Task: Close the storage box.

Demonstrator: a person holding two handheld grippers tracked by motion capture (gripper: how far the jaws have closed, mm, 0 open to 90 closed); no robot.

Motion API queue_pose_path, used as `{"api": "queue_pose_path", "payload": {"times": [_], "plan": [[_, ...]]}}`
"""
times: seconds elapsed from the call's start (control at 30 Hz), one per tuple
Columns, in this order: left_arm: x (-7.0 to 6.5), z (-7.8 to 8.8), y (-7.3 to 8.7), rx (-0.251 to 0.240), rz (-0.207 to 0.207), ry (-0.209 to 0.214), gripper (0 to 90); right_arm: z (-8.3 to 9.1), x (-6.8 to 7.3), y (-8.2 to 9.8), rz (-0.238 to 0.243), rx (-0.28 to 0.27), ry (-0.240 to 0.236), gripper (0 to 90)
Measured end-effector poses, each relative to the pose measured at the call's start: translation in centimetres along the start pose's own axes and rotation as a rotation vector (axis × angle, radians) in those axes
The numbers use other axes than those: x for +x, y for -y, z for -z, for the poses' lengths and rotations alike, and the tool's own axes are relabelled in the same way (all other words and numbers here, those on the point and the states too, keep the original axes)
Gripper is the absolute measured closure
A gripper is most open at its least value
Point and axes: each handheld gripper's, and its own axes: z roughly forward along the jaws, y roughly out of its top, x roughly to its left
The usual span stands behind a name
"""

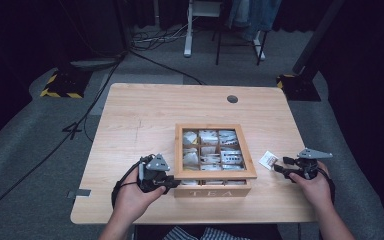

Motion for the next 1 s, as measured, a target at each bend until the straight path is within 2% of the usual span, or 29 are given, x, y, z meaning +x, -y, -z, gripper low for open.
{"api": "queue_pose_path", "payload": {"times": [0.23,0.5,0.67,0.8,1.0], "plan": [[-0.2,-0.4,0.0,0.056,-0.014,-0.018,80.0,0.0,0.0,0.0,0.005,0.002,0.001,38.8],[-0.3,-0.7,0.1,0.098,-0.02,-0.027,79.1,0.0,0.0,0.0,0.006,0.002,0.004,38.6],[-0.4,-1.1,0.1,0.138,-0.031,-0.043,74.1,0.0,0.0,0.0,0.01,0.003,0.005,38.5],[-0.4,-1.1,0.1,0.143,-0.034,-0.049,73.7,-0.1,0.0,0.0,0.013,0.001,0.003,38.5],[-0.4,-1.1,0.3,0.146,-0.043,-0.055,67.2,-0.1,0.1,0.0,0.015,0.001,0.001,38.5]]}}
